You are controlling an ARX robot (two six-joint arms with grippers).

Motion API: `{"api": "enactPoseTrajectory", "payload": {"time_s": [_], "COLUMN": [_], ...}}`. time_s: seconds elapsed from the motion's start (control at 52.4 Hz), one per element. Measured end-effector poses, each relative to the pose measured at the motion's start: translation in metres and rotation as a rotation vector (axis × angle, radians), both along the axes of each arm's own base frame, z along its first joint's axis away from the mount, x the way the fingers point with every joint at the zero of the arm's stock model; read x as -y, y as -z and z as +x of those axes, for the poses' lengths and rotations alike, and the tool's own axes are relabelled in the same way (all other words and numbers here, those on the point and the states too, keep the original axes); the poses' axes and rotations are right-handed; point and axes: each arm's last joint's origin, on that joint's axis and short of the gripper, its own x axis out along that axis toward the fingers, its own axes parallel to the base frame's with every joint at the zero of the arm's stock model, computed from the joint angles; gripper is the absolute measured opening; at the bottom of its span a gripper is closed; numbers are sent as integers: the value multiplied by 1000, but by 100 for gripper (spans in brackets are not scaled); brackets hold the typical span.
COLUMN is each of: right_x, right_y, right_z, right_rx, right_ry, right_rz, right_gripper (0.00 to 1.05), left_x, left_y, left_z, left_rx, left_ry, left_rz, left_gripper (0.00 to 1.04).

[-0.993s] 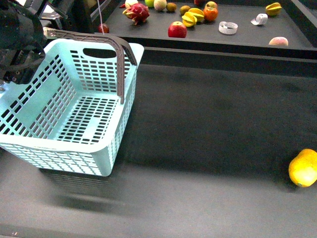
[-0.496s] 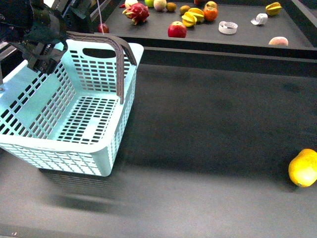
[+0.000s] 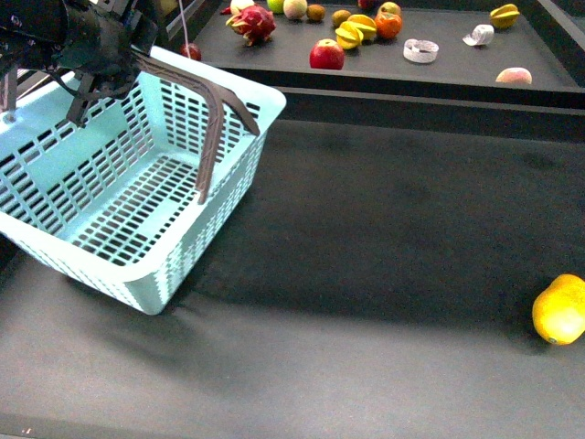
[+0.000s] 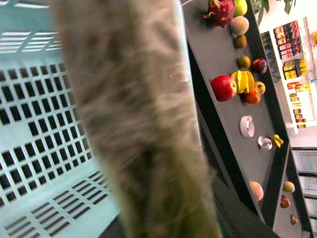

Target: Pick mango with right arm and hold basket with left

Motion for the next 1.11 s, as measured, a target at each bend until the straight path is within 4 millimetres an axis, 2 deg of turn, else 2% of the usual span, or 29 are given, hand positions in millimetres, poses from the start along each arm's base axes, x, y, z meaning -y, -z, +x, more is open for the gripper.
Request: {"api": "enactPoseTrajectory", "payload": {"time_s": [0.076, 0.344, 0.477, 0.63, 0.878, 1.107], "right_x": [0, 0, 0, 0, 0, 0], "right_y": [0, 0, 0, 0, 0, 0], "right_z": [0, 0, 0, 0, 0, 0], "right_rx": [0, 0, 0, 0, 0, 0], "right_ry": [0, 0, 0, 0, 0, 0], "right_rz": [0, 0, 0, 0, 0, 0], "right_gripper": [97, 97, 97, 97, 97, 97], "left_x": [1, 0, 4, 14, 43, 68], "left_y": [-3, -12, -31, -50, -61, -72], "left_z": [-5, -35, -61, -90, -127, -141], "left_rx": [-3, -10, 58, 161, 286, 380], "left_ry": [11, 83, 183, 303, 483, 634], "left_rz": [6, 71, 129, 205, 277, 335], "left_gripper": [9, 8, 8, 8, 8, 8]}}
